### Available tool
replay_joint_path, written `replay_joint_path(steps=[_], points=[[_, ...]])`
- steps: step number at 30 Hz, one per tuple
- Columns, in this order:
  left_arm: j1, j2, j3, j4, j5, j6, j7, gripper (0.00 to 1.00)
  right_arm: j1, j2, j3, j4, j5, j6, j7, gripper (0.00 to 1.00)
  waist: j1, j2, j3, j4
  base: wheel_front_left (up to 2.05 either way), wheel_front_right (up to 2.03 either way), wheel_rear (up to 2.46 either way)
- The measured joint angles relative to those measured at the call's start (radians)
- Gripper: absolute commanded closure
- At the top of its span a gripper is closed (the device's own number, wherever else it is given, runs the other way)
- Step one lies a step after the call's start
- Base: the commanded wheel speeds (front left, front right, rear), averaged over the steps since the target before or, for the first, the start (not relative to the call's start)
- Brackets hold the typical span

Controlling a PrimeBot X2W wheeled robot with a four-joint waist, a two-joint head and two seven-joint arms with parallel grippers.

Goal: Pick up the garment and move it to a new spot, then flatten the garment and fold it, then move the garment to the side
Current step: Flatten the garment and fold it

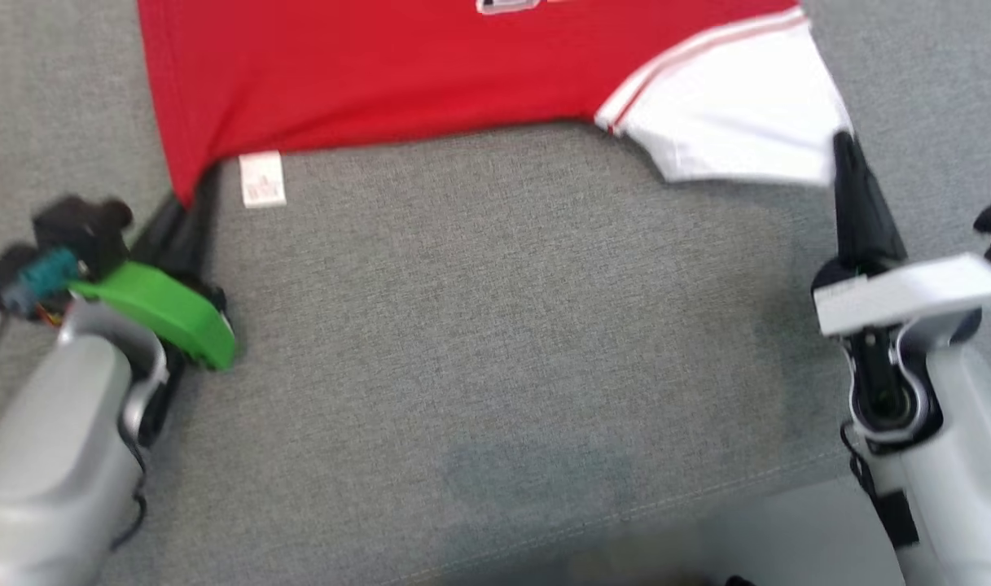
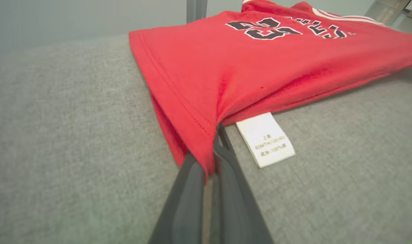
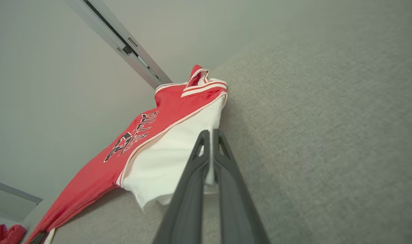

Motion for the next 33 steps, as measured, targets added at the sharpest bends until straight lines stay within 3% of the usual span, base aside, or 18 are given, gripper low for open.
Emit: replay_joint_path(steps=[8, 17, 23, 33], points=[[0.404, -0.011, -0.054, -0.26, -0.077, 0.128, 0.053, 1.0, 0.34, -0.047, -0.034, -0.08, -0.007, 0.0, 0.029, 1.0, 0.0, 0.0, -0.149, 0.015, 0.0, 0.0, 0.0], [0.726, 0.036, -0.033, -0.643, -0.223, 0.293, 0.135, 1.0, 0.6, -0.066, -0.146, -0.211, 0.056, 0.0, 0.086, 1.0, -0.0001, 0.0, -0.258, 0.039, 0.0, 0.0, 0.0], [0.739, 0.034, -0.02, -0.695, -0.264, 0.33, 0.181, 1.0, 0.541, -0.024, -0.143, -0.211, 0.036, 0.0, 0.126, 1.0, 0.0, 0.0, -0.239, 0.043, 0.0, 0.0, 0.0], [0.577, 0.044, 0.007, -0.708, -0.287, 0.349, 0.311, 1.0, 0.282, 0.028, -0.071, -0.112, -0.028, 0.0, 0.166, 1.0, 0.0, 0.0, -0.211, 0.007, 0.0, 0.0, 0.0]])
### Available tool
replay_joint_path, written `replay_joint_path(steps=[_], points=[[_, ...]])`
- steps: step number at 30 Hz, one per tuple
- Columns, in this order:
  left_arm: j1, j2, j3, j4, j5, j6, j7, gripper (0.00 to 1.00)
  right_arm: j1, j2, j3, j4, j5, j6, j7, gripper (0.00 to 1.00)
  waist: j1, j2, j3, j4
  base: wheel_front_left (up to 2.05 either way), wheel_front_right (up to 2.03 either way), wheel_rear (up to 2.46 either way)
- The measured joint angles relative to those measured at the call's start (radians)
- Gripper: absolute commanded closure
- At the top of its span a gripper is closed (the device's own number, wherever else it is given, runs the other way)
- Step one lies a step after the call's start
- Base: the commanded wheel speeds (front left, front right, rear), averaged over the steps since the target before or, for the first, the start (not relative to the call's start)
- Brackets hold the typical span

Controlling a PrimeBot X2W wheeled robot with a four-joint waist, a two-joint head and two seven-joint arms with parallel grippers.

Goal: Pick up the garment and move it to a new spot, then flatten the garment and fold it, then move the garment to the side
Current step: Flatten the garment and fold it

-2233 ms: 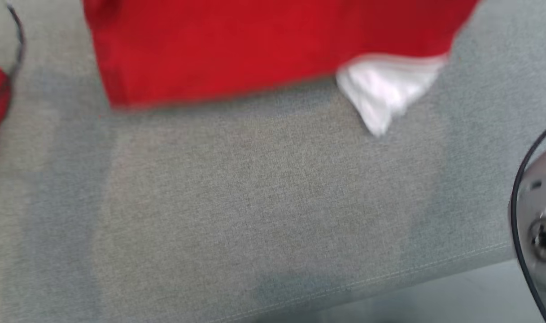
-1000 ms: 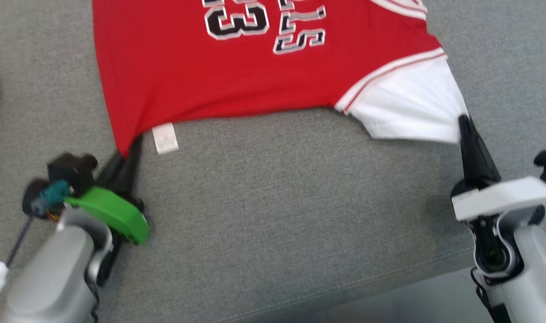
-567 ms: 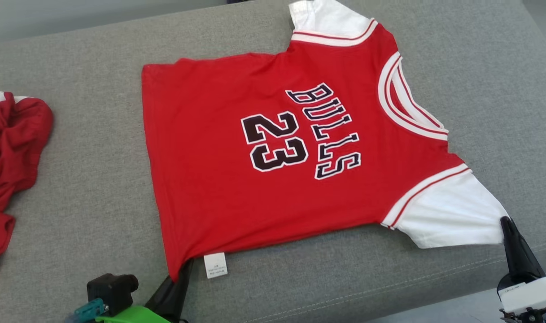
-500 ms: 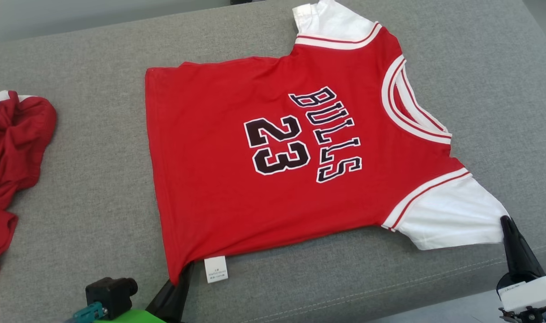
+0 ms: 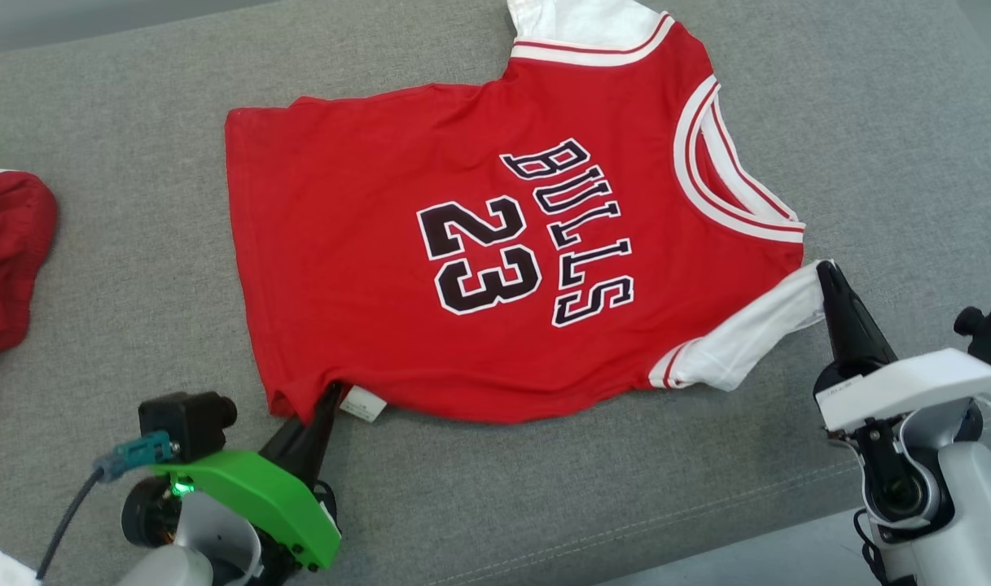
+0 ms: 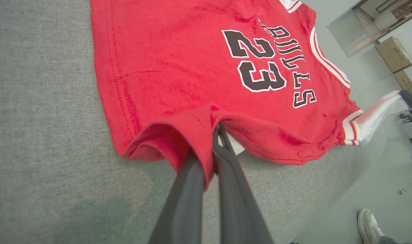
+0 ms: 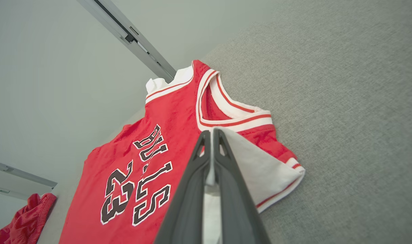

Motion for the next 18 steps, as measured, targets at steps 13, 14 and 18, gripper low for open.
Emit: replay_joint_path(steps=[13, 14, 18], points=[[-0.2, 0.027, 0.033, 0.035, -0.017, 0.02, 0.146, 1.0, -0.264, -0.014, 0.021, 0.24, -0.091, 0.0, -0.023, 1.0, 0.0, 0.0, 0.035, -0.003, 0.0, 0.0, 0.0], [-0.213, 0.027, 0.031, 0.046, -0.017, 0.02, 0.157, 1.0, -0.282, -0.016, 0.026, 0.26, -0.099, 0.0, -0.028, 1.0, 0.0, 0.0, 0.039, -0.003, 0.0, 0.0, 0.0], [-0.25, 0.025, 0.019, 0.085, -0.018, 0.019, 0.196, 1.0, -0.351, -0.016, 0.059, 0.338, -0.118, 0.0, -0.049, 1.0, 0.0001, 0.0, 0.057, -0.004, 0.0, 0.0, 0.0]])
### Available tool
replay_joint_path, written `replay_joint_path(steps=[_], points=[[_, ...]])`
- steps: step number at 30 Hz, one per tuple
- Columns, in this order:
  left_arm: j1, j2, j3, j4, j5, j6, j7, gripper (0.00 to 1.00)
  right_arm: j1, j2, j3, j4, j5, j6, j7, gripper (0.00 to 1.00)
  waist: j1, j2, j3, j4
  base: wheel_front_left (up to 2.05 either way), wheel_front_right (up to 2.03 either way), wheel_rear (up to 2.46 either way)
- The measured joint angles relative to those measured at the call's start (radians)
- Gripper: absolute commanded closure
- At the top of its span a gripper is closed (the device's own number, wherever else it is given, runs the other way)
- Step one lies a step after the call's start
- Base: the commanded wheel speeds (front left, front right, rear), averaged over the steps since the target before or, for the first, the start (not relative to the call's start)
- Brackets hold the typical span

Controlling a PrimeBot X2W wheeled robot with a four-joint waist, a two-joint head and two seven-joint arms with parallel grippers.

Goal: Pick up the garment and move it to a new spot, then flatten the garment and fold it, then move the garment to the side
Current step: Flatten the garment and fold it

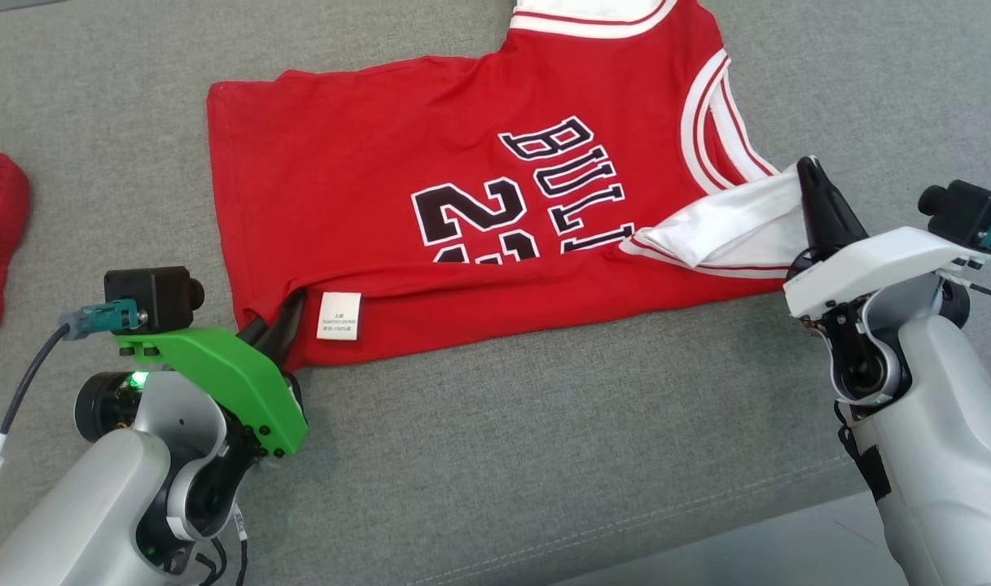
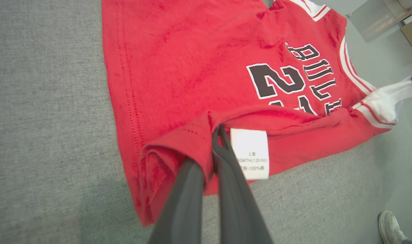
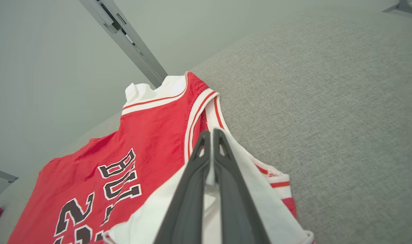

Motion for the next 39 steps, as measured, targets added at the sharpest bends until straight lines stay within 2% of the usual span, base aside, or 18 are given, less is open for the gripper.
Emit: replay_joint_path(steps=[8, 9, 10, 11, 12, 19, 23, 26, 32, 39], points=[[-0.024, -0.005, -0.01, 0.059, 0.0, -0.006, 0.012, 1.0, -0.082, -0.026, 0.116, 0.09, -0.001, 0.0, -0.057, 1.0, 0.0, 0.0, 0.017, 0.003, 0.0, 0.0, 0.0], [-0.024, -0.005, -0.008, 0.066, 0.004, -0.006, 0.002, 0.93, -0.086, -0.035, 0.128, 0.099, -0.006, 0.0, -0.076, 1.0, 0.0, 0.0, 0.015, 0.005, 0.0, 0.0, 0.0], [-0.026, -0.005, -0.007, 0.074, 0.013, -0.005, -0.012, 0.62, -0.092, -0.044, 0.135, 0.107, -0.006, 0.0, -0.091, 0.68, 0.0, 0.0, 0.013, 0.008, 0.0, 0.0, 0.0], [-0.028, -0.003, -0.009, 0.081, 0.027, -0.005, -0.021, 0.09, -0.095, -0.051, 0.142, 0.112, -0.003, 0.0, -0.103, 0.25, 0.0, 0.0, 0.01, 0.01, 0.0, 0.0, 0.0], [-0.029, -0.004, -0.01, 0.086, 0.029, -0.005, -0.026, 0.0, -0.097, -0.058, 0.148, 0.116, -0.002, 0.0, -0.115, 0.0, 0.0, 0.0, 0.006, 0.012, 0.0, 0.0, 0.0], [0.001, -0.002, -0.012, 0.089, 0.048, -0.01, -0.088, 0.0, -0.07, -0.138, 0.157, 0.076, -0.021, 0.0, -0.172, 0.0, 0.0, 0.0, -0.026, 0.023, 0.0, 0.0, 0.0], [0.062, 0.007, -0.007, 0.062, 0.058, 0.002, -0.13, 0.0, 0.019, -0.204, 0.127, -0.003, -0.072, 0.0, -0.183, 0.0, 0.0, 0.0, -0.051, 0.027, 0.0, 0.0, 0.0], [0.116, 0.006, -0.002, 0.041, 0.052, 0.017, -0.157, 0.0, 0.106, -0.227, 0.09, -0.059, -0.14, 0.0, -0.149, 0.0, 0.0, 0.0, -0.065, 0.026, 0.0, 0.0, 0.0], [0.143, -0.026, -0.007, 0.072, 0.031, 0.021, -0.178, 0.0, 0.232, -0.198, 0.039, -0.132, -0.201, 0.0, 0.002, 0.0, 0.0, 0.0, -0.053, 0.024, 0.0, 0.0, 0.0], [0.061, -0.067, -0.035, 0.206, 0.04, -0.008, -0.152, 0.0, 0.221, -0.141, 0.022, -0.114, -0.269, 0.0, 0.115, 0.0, 0.0, 0.0, -0.032, 0.036, 0.0, 0.0, 0.0]])
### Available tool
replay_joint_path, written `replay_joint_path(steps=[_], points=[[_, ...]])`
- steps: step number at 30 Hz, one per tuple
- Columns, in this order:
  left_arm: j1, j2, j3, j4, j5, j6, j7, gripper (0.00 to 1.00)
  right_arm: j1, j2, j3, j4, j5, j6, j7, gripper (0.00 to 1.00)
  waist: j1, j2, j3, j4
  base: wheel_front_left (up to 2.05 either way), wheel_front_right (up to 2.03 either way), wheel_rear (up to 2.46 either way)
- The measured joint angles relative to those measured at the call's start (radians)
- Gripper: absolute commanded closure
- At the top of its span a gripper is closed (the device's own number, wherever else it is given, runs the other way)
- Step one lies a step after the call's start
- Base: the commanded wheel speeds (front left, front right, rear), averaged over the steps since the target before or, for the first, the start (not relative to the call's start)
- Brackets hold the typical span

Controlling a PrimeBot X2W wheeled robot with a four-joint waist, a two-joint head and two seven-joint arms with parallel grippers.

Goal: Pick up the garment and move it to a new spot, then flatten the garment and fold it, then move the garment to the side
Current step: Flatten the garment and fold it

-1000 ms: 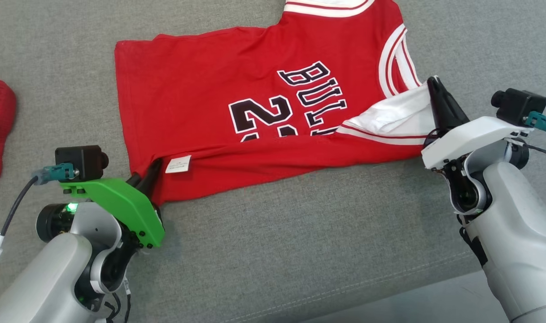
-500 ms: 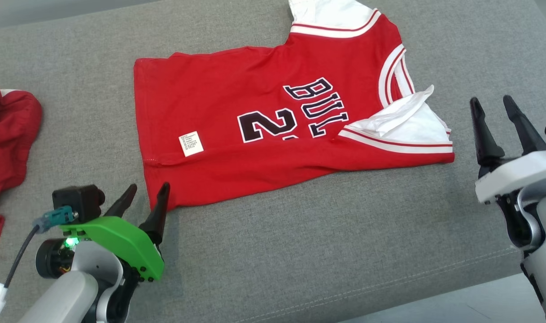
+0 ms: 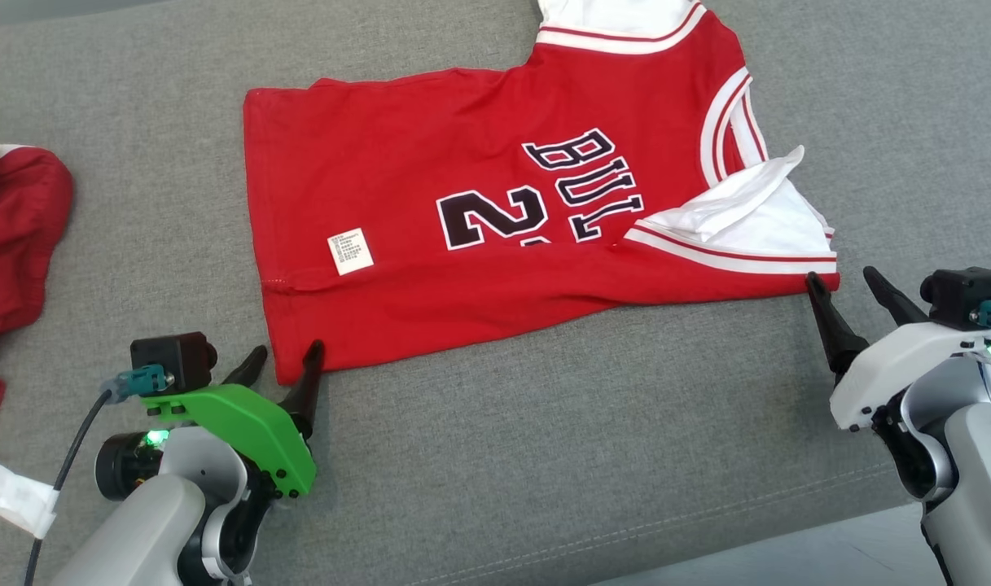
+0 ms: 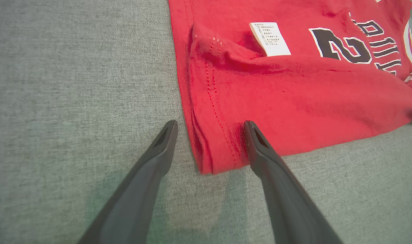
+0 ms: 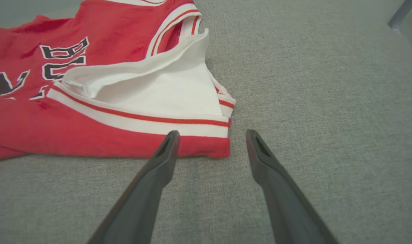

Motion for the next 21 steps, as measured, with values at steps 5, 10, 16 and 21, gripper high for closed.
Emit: replay_joint_path(steps=[5, 10, 16, 21], points=[[-0.043, -0.018, -0.017, 0.068, -0.008, -0.039, 0.028, 0.0, -0.048, 0.02, -0.018, 0.066, -0.017, 0.0, 0.052, 0.0, 0.0, 0.0, 0.009, 0.01, 0.0, 0.0, 0.0], [-0.07, -0.033, -0.027, 0.114, -0.017, -0.078, 0.046, 0.51, -0.092, 0.031, -0.012, 0.128, -0.011, 0.0, 0.086, 0.13, 0.0, 0.0, 0.016, 0.019, 0.0, 0.0, 0.0], [-0.076, -0.042, -0.043, 0.132, -0.039, -0.132, 0.067, 1.0, -0.124, 0.022, 0.021, 0.156, 0.074, 0.0, 0.114, 1.0, 0.0, 0.0, 0.007, 0.028, 0.0, 0.0, 0.0], [-0.022, -0.008, -0.022, 0.073, -0.091, -0.15, 0.082, 1.0, -0.119, -0.044, 0.026, 0.102, 0.154, 0.001, 0.159, 1.0, 0.0, 0.0, -0.019, 0.03, 0.0, 0.0, 0.0]])
